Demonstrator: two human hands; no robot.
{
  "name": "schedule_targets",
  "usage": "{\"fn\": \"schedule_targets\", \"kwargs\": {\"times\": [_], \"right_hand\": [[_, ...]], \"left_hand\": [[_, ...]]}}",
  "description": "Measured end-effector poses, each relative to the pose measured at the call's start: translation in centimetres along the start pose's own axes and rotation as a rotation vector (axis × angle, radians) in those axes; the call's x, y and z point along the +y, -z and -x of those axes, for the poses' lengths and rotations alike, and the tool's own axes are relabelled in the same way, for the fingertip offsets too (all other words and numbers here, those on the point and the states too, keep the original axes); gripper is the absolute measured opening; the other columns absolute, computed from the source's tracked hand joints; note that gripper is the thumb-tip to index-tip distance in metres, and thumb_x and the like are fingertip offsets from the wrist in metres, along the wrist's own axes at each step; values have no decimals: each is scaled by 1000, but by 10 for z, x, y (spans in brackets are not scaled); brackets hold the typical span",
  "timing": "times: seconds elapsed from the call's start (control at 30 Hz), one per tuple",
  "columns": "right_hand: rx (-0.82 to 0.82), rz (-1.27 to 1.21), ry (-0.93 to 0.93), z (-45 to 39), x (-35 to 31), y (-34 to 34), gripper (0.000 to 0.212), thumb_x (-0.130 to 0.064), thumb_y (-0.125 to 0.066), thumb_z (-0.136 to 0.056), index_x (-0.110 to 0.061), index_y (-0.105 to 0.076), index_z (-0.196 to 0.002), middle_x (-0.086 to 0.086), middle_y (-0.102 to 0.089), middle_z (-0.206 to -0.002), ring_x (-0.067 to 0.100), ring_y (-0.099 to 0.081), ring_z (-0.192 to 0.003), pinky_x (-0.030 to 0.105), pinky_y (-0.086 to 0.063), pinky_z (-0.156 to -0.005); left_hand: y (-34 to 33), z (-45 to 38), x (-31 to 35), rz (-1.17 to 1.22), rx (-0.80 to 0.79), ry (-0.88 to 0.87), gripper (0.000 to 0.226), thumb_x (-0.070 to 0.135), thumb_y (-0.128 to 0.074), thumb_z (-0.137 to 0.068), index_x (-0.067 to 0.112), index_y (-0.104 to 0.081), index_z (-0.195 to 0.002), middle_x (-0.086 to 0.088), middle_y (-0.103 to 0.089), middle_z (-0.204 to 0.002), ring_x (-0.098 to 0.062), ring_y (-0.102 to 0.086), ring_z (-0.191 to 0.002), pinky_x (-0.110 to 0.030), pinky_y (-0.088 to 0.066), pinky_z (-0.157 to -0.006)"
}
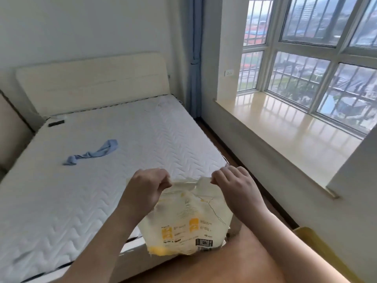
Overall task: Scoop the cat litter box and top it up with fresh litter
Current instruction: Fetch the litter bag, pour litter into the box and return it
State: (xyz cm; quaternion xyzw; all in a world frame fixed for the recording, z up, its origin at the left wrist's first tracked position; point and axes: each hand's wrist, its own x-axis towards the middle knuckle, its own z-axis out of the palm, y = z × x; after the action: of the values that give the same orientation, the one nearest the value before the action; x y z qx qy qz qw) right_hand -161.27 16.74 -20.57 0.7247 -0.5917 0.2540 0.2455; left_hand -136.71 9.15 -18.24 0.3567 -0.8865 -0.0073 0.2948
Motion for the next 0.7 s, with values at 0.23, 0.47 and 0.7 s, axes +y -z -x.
{"fn": "schedule_targets", "kwargs": {"times": [0.23,0.47,0.7], "right_hand": [[-14,-152,84,-27,-108,-29,18,-15,-40,-89,-16,-55,-98,-3,-53,-77,20,-52,-66,34,-45,-67],[50,-319,217,-84,-258,-58,26,-36,-42,-95,-16,-59,-92,-3,-54,-74,21,-53,-65,34,-38,-66],[112,-526,399,-132,-429,-72,18,-27,-48,-93,-17,-58,-81,-4,-54,-72,19,-52,-64,31,-36,-70]], "left_hand": [[80,80,-39,-146,43,161,24,9,-80,-76,18,-58,-78,7,-60,-70,-16,-57,-64,-31,-44,-65],[177,180,-106,-280,106,366,24,13,-78,-79,17,-55,-78,6,-58,-71,-17,-56,-65,-33,-47,-64],[266,289,-170,-353,165,611,15,9,-75,-82,13,-60,-80,3,-64,-77,-19,-61,-73,-32,-44,-70]]}}
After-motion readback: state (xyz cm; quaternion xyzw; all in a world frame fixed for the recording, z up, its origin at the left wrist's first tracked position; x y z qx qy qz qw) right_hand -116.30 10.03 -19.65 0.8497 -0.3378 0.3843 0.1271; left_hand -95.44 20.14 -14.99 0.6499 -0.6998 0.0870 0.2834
